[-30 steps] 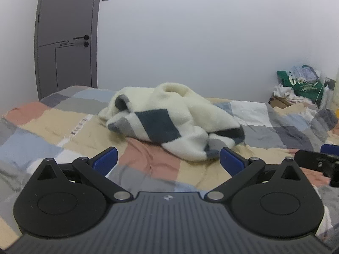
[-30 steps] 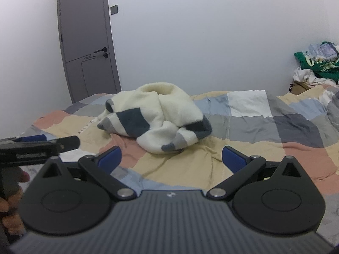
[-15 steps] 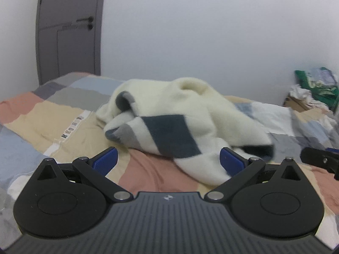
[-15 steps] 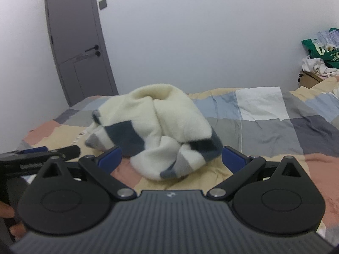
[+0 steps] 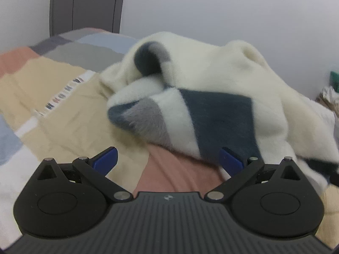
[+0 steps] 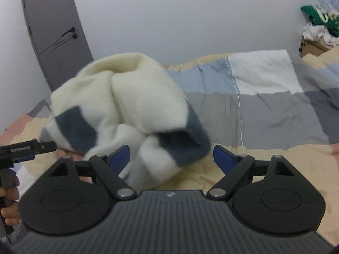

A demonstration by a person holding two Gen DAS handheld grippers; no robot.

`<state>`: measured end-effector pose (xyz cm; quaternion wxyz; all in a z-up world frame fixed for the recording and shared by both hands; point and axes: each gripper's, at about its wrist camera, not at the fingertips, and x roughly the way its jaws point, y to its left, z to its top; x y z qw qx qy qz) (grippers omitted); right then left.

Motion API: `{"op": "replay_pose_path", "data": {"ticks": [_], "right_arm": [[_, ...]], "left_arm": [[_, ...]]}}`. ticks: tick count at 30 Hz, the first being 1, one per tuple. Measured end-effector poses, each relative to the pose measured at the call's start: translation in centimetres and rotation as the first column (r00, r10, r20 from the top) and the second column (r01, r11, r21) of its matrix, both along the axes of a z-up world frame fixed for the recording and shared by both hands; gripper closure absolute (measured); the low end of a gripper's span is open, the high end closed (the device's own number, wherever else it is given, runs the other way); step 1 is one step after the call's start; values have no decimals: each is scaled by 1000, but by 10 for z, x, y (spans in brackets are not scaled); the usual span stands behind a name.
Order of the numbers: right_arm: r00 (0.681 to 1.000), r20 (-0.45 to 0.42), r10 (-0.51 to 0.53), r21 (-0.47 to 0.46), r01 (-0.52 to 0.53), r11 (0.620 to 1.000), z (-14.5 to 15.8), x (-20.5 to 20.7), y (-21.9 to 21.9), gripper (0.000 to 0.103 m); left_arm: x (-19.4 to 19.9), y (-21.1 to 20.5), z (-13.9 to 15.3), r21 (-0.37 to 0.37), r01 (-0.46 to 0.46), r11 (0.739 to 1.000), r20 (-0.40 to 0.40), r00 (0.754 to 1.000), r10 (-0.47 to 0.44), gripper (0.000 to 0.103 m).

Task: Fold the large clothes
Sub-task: 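Reach both grippers into the crumpled cream sweater and close on fabric, then lift the sweater with both grippers and shake it loose in the air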

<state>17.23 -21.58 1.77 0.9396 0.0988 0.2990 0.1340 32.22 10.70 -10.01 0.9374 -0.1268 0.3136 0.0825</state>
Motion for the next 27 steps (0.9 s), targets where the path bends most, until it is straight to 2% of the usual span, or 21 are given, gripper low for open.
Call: {"op": "replay_pose_path", "data": {"ticks": [3, 9, 11, 12, 13, 14, 15, 17, 20, 23, 27], "right_arm": [[1000, -22, 9, 1, -9, 1000, -17, 19, -1, 28], [999, -37, 9, 90, -5, 996, -41, 43, -2, 29], [999, -32, 17, 92, -14, 996, -46, 48, 2, 31], [999, -28, 22, 102, -19, 995, -47, 50, 2, 40], [999, -31, 36, 117, -32, 993, -49, 52, 2, 45], [998, -45, 54, 127, -48, 991, -49, 54, 2, 57], [995, -64, 71, 124, -63, 990, -47, 55, 3, 79], [996, -55, 71, 59, -68, 996, -38, 52, 6, 83], [998, 21, 58, -22, -57, 998, -19, 40, 8, 86], [996, 88, 31, -60, -26, 998, 1, 27, 2, 87], [982, 191, -10, -109, 31, 994, 29, 8, -7, 89]], "left_arm": [[14, 12, -12, -75, -14, 997, -6, 1000, 14, 3], [36, 34, -23, -187, -62, 980, 2, 998, 64, 27], [38, 39, -25, -221, -58, 974, 15, 998, 63, 39], [39, 40, -26, -231, -58, 971, 16, 998, 63, 42], [41, 41, -25, -238, -58, 969, 18, 998, 64, 51], [41, 41, -24, -238, -55, 970, 33, 997, 64, 59], [40, 41, -22, -234, -54, 971, 46, 997, 67, 62], [34, 43, -18, -236, -56, 970, 61, 996, 72, 72], [27, 50, -8, -275, -82, 958, 75, 991, 106, 82], [11, 47, 14, -267, -72, 961, 140, 984, 113, 87], [-16, 52, 46, -290, -68, 955, 230, 963, 138, 89]]}}
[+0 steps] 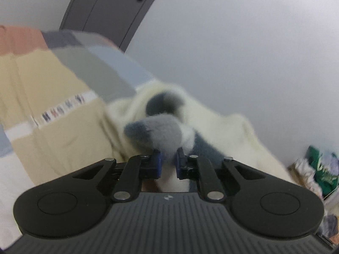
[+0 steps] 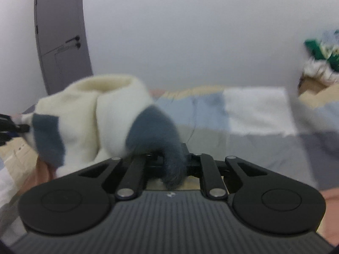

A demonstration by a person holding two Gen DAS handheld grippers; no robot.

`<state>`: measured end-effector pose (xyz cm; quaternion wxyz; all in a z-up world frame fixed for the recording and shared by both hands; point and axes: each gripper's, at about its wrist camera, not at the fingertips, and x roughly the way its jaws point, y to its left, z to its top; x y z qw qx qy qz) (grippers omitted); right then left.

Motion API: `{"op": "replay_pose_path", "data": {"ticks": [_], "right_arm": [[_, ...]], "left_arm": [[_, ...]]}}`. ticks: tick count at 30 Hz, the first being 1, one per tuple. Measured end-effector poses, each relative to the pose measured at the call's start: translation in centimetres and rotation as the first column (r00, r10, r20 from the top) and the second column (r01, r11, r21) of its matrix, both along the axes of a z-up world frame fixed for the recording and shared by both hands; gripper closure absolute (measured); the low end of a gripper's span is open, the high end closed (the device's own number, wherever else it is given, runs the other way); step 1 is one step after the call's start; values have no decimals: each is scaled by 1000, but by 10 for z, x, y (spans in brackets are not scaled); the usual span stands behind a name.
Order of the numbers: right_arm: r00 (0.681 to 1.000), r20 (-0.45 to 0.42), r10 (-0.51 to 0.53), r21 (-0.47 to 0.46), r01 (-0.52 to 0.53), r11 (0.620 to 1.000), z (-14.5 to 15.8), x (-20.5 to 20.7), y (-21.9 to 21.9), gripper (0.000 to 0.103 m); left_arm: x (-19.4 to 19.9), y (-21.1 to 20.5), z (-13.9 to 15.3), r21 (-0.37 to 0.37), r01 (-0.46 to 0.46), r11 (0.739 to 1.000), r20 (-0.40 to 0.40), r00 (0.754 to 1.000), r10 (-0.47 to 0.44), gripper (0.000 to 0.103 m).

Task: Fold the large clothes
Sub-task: 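Lift the sweater with both grippers and shake it loose in the air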

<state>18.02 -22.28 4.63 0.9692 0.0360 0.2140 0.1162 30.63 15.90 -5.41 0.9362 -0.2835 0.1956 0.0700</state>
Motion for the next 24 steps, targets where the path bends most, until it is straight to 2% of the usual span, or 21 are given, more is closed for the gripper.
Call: {"op": "replay_pose_path", "data": {"ticks": [7, 13, 17, 21, 24], "right_arm": [[992, 93, -86, -41, 90, 995, 31, -32, -22, 89], [967, 185, -175, 18, 175, 984, 61, -64, -58, 89], [933, 262, -245, 66, 236, 969, 76, -81, -81, 89], [898, 320, -303, 99, 287, 953, 85, -85, -97, 89], [904, 273, -329, 107, 311, 944, 80, -67, -104, 89]], "left_arm": [[-57, 19, 40, -18, -46, 999, 95, 994, 47, 90], [-112, 51, 71, -60, -110, 992, 170, 978, 118, 90], [-137, 74, 81, -92, -135, 987, 187, 971, 150, 90], [-142, 85, 82, -105, -146, 984, 179, 970, 163, 90], [-124, 82, 76, -28, -139, 990, 162, 977, 142, 90]]}}
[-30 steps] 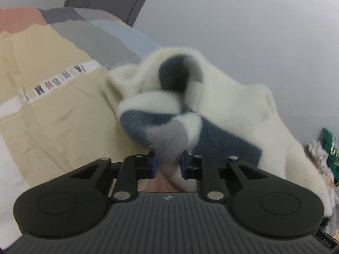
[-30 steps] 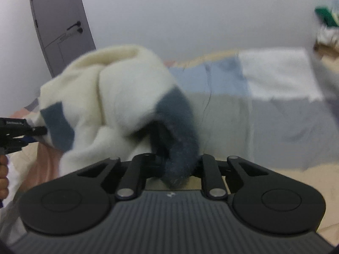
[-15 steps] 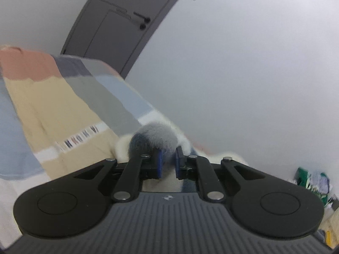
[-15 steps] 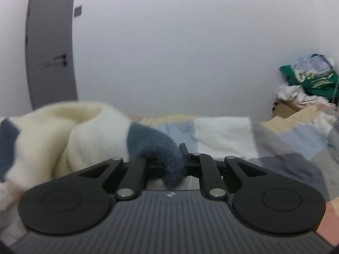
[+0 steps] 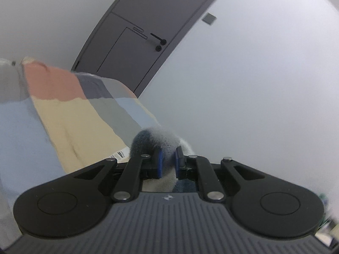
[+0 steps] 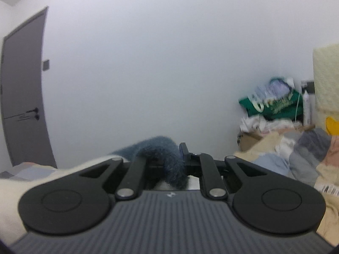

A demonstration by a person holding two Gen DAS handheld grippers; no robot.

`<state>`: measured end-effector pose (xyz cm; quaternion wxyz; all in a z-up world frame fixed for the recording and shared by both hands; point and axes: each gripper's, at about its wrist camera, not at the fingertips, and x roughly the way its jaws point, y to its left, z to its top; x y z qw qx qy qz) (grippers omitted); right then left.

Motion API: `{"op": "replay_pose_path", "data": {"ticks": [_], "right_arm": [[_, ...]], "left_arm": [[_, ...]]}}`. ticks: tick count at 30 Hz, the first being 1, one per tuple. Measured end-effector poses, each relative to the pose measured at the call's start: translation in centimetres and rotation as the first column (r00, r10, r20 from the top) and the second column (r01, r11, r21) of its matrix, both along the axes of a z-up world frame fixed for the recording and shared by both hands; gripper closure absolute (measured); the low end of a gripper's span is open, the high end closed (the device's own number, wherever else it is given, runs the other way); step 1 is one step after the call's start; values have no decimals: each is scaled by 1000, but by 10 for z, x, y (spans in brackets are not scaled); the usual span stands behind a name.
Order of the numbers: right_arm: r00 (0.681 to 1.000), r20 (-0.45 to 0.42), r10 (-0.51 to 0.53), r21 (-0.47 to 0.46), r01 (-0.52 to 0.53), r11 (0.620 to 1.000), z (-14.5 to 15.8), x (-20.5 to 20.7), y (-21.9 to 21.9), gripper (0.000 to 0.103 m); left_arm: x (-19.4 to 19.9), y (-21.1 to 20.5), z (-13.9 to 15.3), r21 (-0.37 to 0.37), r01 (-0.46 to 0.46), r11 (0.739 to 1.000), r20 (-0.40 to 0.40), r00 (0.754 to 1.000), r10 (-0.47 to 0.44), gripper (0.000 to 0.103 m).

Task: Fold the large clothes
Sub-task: 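Lift the sweater with both grippers and shake it loose in the air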

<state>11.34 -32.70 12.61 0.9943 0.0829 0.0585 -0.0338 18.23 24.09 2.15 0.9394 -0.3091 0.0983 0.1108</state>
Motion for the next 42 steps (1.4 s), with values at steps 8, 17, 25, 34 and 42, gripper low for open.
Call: {"op": "replay_pose_path", "data": {"ticks": [8, 17, 25, 34, 42], "right_arm": [[897, -441, 3, -14, -10, 1000, -96, 101, -13, 88], [827, -561, 42, 102, 19, 995, -144, 126, -12, 80], [833, -552, 43, 181, 70, 981, -115, 87, -22, 39], [859, -467, 211, 323, -57, 945, -88, 10, -1, 22], [791, -423, 442, 515, -192, 835, -99, -16, 25, 22]], "left_arm": [[71, -14, -59, 137, 78, 988, -310, 950, -32, 88], [89, -29, -79, 159, 92, 983, -385, 923, -25, 68], [57, -32, -57, 88, 41, 995, -445, 896, 2, 28], [-11, -92, -47, -67, 117, 991, -410, 902, -134, 27], [-34, -133, -85, -263, 169, 950, -464, 841, -278, 27]]}}
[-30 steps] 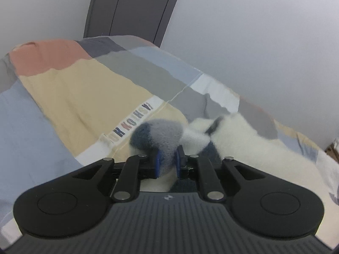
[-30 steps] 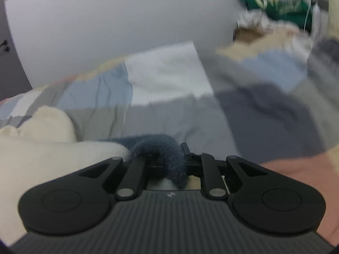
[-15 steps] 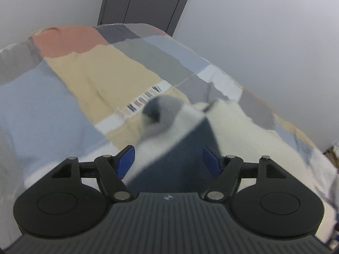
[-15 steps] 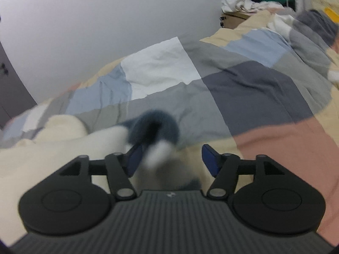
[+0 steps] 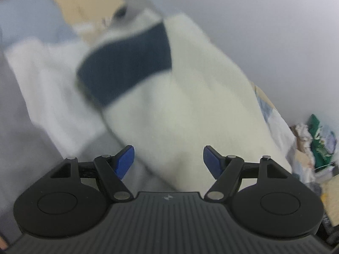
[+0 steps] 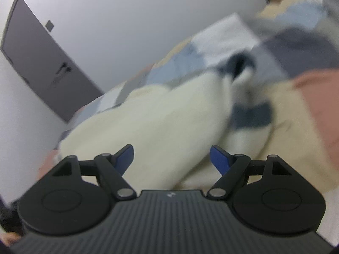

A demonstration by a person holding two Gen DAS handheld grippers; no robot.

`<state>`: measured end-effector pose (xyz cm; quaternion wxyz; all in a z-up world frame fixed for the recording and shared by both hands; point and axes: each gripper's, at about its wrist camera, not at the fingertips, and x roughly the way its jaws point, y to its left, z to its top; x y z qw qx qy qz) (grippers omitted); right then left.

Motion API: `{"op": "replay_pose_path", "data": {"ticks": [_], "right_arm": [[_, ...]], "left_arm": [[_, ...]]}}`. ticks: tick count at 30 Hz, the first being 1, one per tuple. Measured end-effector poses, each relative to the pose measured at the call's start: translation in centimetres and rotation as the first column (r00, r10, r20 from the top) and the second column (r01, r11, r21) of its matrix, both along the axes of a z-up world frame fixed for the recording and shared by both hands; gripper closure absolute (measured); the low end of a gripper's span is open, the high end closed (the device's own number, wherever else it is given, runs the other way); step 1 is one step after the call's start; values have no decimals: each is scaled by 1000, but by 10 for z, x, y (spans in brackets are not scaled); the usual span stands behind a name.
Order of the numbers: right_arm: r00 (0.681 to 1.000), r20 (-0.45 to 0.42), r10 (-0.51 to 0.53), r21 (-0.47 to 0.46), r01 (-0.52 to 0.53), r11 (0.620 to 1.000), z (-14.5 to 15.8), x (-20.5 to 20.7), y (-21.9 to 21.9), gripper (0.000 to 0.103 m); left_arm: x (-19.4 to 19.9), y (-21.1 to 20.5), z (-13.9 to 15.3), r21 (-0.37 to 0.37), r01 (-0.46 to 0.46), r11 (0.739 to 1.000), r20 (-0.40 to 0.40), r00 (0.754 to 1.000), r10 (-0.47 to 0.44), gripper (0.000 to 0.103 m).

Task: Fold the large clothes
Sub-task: 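Lift the sweater with both grippers and shake it loose in the air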

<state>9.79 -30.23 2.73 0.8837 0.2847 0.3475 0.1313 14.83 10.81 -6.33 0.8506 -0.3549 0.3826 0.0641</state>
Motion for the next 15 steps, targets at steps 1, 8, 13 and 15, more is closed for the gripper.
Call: {"op": "replay_pose_path", "data": {"ticks": [1, 8, 13, 15], "right_arm": [[1000, -22, 18, 33, -17, 999, -6, 2, 4, 22], [981, -185, 52, 169, -21, 985, -54, 29, 24, 21], [967, -246, 69, 258, -3, 966, -81, 50, 34, 20], [967, -247, 65, 271, 5, 962, -84, 54, 36, 20]], "left_arm": [[1, -1, -6, -26, 4, 1000, -14, 1000, -4, 27], [14, 1, -40, -157, -19, 987, -106, 994, 2, 27], [18, 8, -50, -229, -54, 972, -100, 995, 32, 27], [16, 9, -50, -249, -61, 967, -83, 996, 41, 27]]}}
